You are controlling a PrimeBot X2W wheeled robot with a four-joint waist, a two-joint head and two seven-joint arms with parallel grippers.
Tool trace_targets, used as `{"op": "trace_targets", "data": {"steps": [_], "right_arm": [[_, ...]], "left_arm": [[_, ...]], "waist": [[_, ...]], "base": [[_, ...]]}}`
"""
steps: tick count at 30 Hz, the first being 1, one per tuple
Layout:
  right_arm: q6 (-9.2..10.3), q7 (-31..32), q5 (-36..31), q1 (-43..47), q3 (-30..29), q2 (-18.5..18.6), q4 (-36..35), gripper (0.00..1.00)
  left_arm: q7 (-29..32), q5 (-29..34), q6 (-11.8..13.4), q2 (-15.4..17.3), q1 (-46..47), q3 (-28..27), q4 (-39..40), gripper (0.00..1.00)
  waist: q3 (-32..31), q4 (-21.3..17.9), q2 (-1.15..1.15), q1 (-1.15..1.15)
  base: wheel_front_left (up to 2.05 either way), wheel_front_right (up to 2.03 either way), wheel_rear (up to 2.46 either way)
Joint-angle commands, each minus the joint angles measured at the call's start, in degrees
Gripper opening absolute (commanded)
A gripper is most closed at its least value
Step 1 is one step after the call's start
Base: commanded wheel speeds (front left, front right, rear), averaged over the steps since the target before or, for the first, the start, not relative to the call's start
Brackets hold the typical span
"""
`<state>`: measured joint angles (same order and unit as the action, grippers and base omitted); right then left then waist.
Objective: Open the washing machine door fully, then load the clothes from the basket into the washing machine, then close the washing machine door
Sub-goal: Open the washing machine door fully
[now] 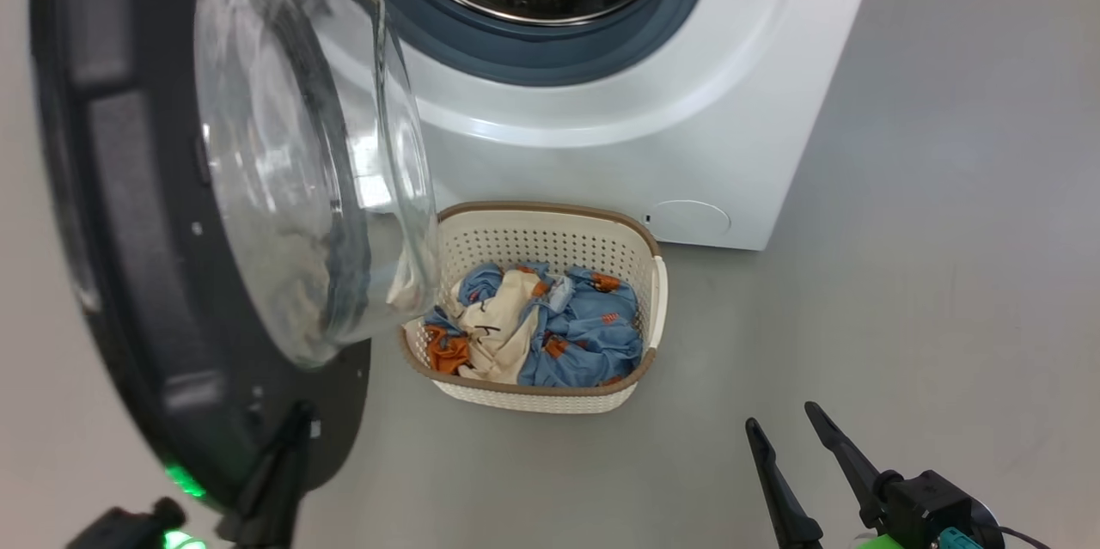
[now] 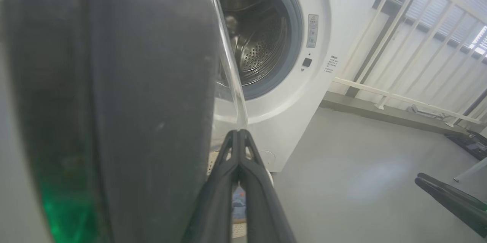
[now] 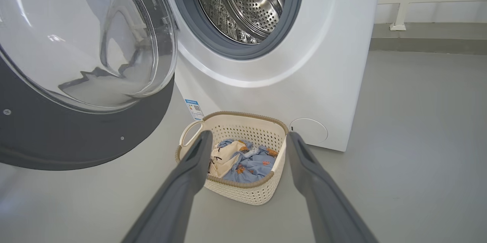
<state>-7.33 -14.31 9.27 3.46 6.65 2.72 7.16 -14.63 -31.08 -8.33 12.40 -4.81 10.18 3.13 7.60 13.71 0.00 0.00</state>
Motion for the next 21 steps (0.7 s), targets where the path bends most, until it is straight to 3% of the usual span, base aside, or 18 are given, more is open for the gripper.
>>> {"op": "trace_targets", "data": {"steps": [1, 14, 21], "right_arm": [[-0.16, -0.69, 0.66, -1.77, 1.50, 0.16, -1.12, 1.00], [-0.16, -0.69, 0.65, -1.91, 2.01, 0.16, -0.46, 1.00], [-0.16, -0.69, -0.11, -2.72, 2.68, 0.16, -0.17, 1.00]], "left_arm": [[-0.37, -0.39, 0.84, 1.20, 1.32, -4.28, 0.28, 0.00], [-0.37, -1.63, 0.84, 0.60, 3.60, -18.46, -7.22, 0.00], [-0.37, -3.03, 0.84, 3.06, 8.04, -24.13, -12.87, 0.00]], "waist": [[-0.41, 0.68, 0.00, 0.00], [-0.13, 2.28, 0.00, 0.00], [1.51, 1.40, 0.00, 0.00]], "base": [[0.00, 0.00, 0.00], [0.00, 0.00, 0.00], [0.00, 0.00, 0.00]]}}
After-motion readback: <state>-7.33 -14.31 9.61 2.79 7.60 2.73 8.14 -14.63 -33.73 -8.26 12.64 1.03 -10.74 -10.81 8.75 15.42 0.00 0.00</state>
